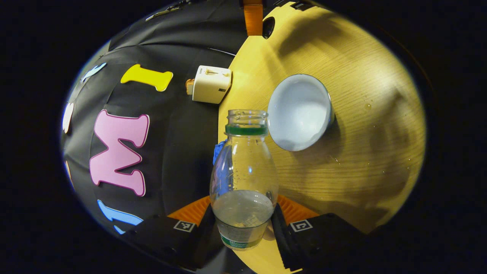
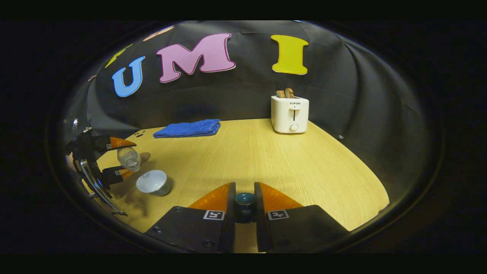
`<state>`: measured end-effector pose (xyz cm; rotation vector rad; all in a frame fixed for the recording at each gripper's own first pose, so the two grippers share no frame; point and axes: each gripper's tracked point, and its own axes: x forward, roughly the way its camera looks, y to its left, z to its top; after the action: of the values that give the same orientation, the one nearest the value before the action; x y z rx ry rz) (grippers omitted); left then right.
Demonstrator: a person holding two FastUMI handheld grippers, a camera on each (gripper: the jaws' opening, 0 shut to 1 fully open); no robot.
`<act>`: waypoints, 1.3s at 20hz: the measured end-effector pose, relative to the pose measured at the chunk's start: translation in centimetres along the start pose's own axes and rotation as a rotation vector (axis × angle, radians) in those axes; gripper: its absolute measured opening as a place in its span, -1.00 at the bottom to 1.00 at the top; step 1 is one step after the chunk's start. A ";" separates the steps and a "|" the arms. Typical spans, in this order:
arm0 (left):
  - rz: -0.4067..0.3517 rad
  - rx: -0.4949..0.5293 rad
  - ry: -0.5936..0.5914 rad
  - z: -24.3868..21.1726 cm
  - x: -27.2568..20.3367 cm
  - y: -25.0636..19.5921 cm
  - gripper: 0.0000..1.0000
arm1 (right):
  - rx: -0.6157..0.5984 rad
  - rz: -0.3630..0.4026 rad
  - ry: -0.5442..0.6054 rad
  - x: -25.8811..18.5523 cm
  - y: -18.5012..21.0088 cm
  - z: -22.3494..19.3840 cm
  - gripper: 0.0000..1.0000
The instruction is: Open the teacup lid with one hand, grasp the water bottle and pour water into the teacup with the other hand; after pouring, place the water bottle on the coaster and then close the teacup lid.
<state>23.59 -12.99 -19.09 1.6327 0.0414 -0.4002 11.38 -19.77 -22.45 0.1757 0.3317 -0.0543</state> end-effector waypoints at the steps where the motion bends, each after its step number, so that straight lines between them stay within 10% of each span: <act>1: 0.004 0.020 0.002 0.0 0.1 0.1 0.51 | -0.001 0.000 -0.001 -0.1 0.0 0.0 -0.58; 26: 0.014 0.429 -0.048 0.5 1.8 2.8 0.51 | -0.038 -0.016 -0.019 -1.9 -0.7 0.2 -0.58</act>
<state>25.91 -14.16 -16.90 2.0436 -0.0985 -0.4587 9.59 -20.47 -21.77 0.1345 0.3154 -0.0653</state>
